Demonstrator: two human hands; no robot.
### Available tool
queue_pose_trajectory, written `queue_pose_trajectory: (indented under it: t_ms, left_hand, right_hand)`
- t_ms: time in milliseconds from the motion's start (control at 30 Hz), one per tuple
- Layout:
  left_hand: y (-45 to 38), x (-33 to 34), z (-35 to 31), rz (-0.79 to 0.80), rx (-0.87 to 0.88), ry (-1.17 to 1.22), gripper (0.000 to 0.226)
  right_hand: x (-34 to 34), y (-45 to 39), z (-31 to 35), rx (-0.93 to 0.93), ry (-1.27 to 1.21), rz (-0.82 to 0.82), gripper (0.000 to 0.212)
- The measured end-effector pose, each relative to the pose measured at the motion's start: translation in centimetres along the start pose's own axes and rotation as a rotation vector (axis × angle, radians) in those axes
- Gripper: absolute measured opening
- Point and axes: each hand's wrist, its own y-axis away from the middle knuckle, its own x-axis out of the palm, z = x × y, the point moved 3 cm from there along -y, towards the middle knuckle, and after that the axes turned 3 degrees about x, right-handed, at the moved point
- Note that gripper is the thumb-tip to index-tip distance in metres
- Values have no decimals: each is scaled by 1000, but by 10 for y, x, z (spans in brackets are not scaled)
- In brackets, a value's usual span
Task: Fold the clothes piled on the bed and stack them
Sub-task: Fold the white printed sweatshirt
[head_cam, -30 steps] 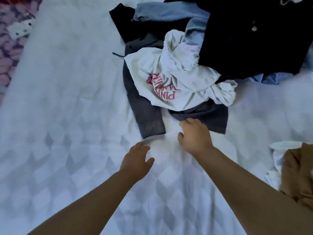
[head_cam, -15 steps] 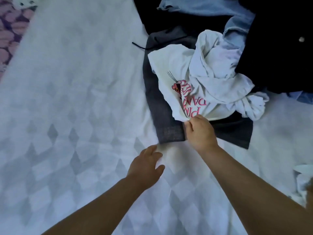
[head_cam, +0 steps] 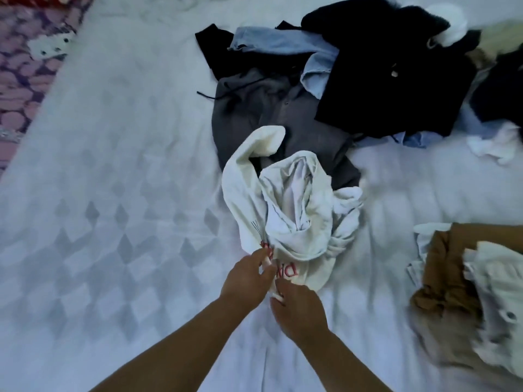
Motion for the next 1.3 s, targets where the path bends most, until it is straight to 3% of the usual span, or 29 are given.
queue_pose_trajectory:
  t_ms: [200,333,433,500,633,733,833,900,1000,1067,1167,1233,1300]
  left_hand:
    - [63,44,25,192,-66,-328,31]
    - [90,57,29,191,-45,-415,24]
    - [88,54,22,51,-2,-351,17]
    - [80,52,17,-35,21,-308,18]
    - [53,52,10,-114,127,-296,40]
    - [36,62,8,-3,231,-504,62]
    - [29,75,13,192,235,-694,82]
    - [30,80,20,274,246,-772,99]
    - [32,83,33,376,259,-985,124]
    - [33,81,37,327,322,-1055,116]
    - [34,73,29,87,428,-956,100]
    - [40,59,23,25,315,-837,70]
    - [48,50,28,8,125,-771,49]
  right_hand:
    - [20,89,-22,-84,122,140,4]
    - [20,116,-40,-21,42,403,33]
    - [6,108,-48,34,-4,196,58]
    - [-2,93,-53,9,-2,7,53]
    - [-18,57,-52,-152,110,-171,26]
    - [-5,40,-63,-204,230,-65,54]
    - [1,33,-68,-133,355,82,73]
    - [3,39,-73,-105,292,147,85]
    - [-3,59,-78,-179,144,17,89]
    - [0,78,-85,-202,88,-24,73]
    - [9,104,-94,-269,183,45,59]
    - [15,108,-102,-311,319,77,52]
    - [9,104,-103,-327,310,-21,36]
